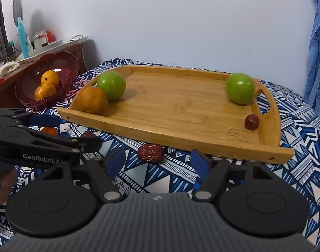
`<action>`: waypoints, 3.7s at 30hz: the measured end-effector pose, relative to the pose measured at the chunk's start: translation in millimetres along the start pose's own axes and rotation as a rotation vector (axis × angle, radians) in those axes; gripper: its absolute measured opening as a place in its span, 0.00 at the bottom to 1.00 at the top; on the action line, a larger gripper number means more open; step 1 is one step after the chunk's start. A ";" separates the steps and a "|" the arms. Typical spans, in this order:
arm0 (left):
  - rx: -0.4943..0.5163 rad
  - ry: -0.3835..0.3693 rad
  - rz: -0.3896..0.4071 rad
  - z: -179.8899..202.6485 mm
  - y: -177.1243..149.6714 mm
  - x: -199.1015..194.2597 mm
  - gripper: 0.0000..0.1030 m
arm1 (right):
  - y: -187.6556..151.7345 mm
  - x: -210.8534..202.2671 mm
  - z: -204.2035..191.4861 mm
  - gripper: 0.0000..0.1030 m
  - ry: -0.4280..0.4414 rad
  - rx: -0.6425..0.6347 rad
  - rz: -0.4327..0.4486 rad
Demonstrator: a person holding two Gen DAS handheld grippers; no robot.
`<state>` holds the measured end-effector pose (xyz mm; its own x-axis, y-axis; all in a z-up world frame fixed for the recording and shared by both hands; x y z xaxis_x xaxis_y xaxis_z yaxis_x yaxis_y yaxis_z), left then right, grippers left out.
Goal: Organize fruits
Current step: 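Move both tools back toward the remaining red dates on the tablecloth, then grasp a red date with the left tool while the right tool grasps another date, then carry the date with the left tool while the right tool carries its date over the tray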
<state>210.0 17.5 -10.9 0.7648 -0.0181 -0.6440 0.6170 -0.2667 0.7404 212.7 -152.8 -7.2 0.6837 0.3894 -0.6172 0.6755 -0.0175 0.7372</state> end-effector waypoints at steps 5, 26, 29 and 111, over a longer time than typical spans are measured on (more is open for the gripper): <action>-0.004 -0.046 -0.026 4.1 -2.7 3.9 0.75 | -3.5 3.0 -2.3 0.71 0.001 -0.007 -0.008; 0.020 -0.038 -0.016 7.8 -3.3 4.2 0.62 | -6.6 7.0 -8.1 0.43 0.005 -0.010 -0.008; 0.020 -0.044 -0.015 7.9 -3.2 4.1 0.60 | -6.4 7.2 -7.6 0.40 0.006 -0.006 -0.006; -0.012 0.067 -0.026 29.4 83.8 67.7 0.25 | 67.1 35.8 63.2 0.30 -0.113 0.221 0.104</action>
<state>308.1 -34.4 1.8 0.7587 0.0537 -0.6493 0.6391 -0.2544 0.7258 300.0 -198.2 2.7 0.7710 0.2697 -0.5769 0.6351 -0.2577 0.7282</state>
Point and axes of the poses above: each gripper's, at about its wrist camera, not at the fingertips, and x roughly the way its jaws point, z to its right, y to its top, the point moved 6 cm from there along x, roughly the way its jaws point, and after that the axes turned 15 degrees about x, right-handed, at the moved point
